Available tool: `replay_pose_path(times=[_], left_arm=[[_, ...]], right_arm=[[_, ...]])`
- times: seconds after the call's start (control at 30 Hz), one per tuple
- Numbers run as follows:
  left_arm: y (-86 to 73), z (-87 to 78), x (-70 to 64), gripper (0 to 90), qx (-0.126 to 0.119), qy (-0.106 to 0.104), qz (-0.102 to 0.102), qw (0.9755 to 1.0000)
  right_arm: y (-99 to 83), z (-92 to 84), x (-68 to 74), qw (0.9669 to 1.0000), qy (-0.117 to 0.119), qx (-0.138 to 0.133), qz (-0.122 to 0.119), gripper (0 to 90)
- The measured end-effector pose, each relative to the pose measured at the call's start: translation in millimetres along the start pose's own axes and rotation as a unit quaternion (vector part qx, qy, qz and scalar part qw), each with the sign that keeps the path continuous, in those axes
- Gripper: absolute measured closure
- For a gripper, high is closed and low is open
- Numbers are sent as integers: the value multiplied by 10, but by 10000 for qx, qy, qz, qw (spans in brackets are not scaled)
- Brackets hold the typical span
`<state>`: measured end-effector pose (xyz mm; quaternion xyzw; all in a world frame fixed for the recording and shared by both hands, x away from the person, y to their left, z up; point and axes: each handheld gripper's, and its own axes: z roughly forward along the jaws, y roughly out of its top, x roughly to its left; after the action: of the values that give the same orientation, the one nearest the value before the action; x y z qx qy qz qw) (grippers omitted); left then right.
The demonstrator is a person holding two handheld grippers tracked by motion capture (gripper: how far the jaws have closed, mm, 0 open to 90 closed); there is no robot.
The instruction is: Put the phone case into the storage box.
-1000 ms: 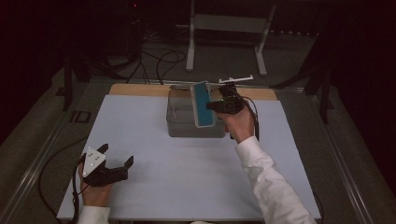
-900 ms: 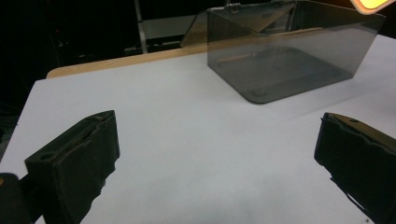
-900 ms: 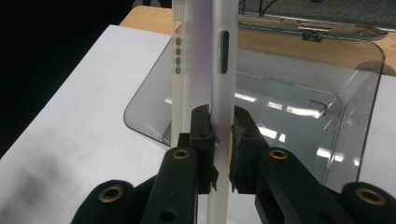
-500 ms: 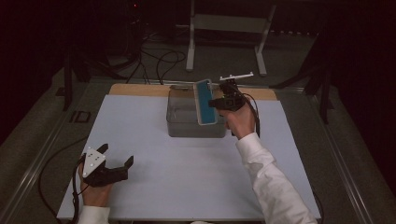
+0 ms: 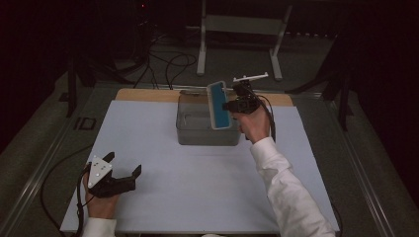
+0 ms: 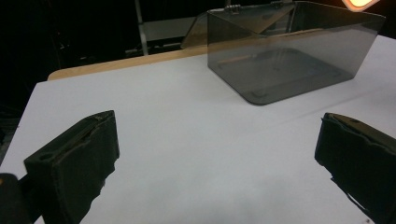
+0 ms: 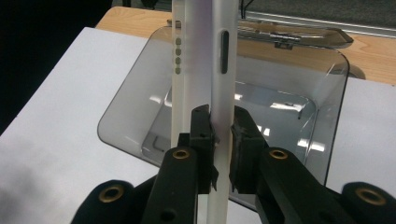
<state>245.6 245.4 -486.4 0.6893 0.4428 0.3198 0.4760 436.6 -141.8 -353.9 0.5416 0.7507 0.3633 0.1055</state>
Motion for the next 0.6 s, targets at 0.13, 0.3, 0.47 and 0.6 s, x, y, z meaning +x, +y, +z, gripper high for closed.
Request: replay_pose_path(times=[0.13, 0.3, 0.47, 0.6], left_arm=[[0, -2, 3, 7, -5, 3, -1, 10000], [-1, 2, -3, 6, 2, 10, 2, 10000], [-2, 4, -5, 6, 1, 8, 13, 10000], [-1, 2, -6, 6, -9, 12, 9, 10000]], right_arm=[[21, 16, -30, 10000, -75, 17, 36, 821], [43, 30, -56, 9999, -109, 28, 68, 821], [68, 47, -72, 9998, -173, 61, 100, 821], [89, 63, -84, 9996, -227, 81, 111, 821]])
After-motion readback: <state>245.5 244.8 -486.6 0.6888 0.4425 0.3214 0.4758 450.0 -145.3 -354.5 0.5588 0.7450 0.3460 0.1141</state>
